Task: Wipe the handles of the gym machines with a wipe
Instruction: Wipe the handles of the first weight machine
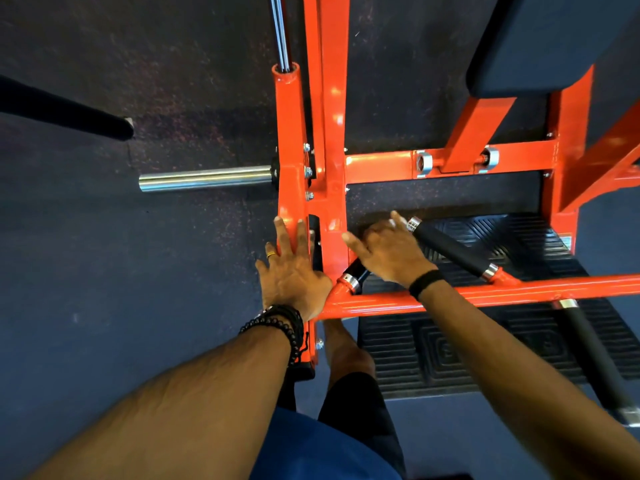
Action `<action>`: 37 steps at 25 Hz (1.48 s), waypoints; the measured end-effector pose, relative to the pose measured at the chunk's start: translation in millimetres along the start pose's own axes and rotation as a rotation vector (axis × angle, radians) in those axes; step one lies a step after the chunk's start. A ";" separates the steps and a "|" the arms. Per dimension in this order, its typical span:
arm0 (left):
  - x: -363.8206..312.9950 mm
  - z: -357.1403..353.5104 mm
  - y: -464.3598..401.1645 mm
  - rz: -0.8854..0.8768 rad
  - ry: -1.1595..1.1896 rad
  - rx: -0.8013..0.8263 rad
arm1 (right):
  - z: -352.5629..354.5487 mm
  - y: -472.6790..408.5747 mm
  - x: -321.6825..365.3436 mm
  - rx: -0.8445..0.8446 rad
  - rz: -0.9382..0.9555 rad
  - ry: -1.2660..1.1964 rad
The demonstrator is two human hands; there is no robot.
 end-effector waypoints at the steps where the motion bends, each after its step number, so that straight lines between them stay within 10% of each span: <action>1: 0.1 1.1 -0.5 -0.003 -0.003 -0.003 | -7.0 1.1 21.4 0.097 0.078 -0.041; 9: 1.4 0.4 -0.8 0.009 -0.002 0.005 | -22.8 -29.2 6.9 0.395 0.147 0.230; 14: 0.1 0.8 -0.3 -0.005 0.001 0.024 | -25.1 8.2 44.0 0.218 0.479 0.253; 25: -1.6 5.8 1.0 0.017 0.043 0.030 | -2.9 77.9 28.7 -0.313 0.172 -0.093; 30: -1.1 3.4 3.0 -0.005 0.021 0.050 | -6.7 41.6 2.8 -0.239 -0.292 -0.227; 37: 0.4 0.1 1.4 0.003 0.012 0.032 | -15.7 64.1 63.4 -0.203 -0.321 -0.291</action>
Point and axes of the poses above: each hand's wrist, its own y-axis away from the middle knuckle, its own z-axis out of the back of the hand, x = y × z, the point moved 8 cm from there along -y, towards the middle knuckle, and after that the axes turned 5 degrees about -x, right-handed, at the moved point
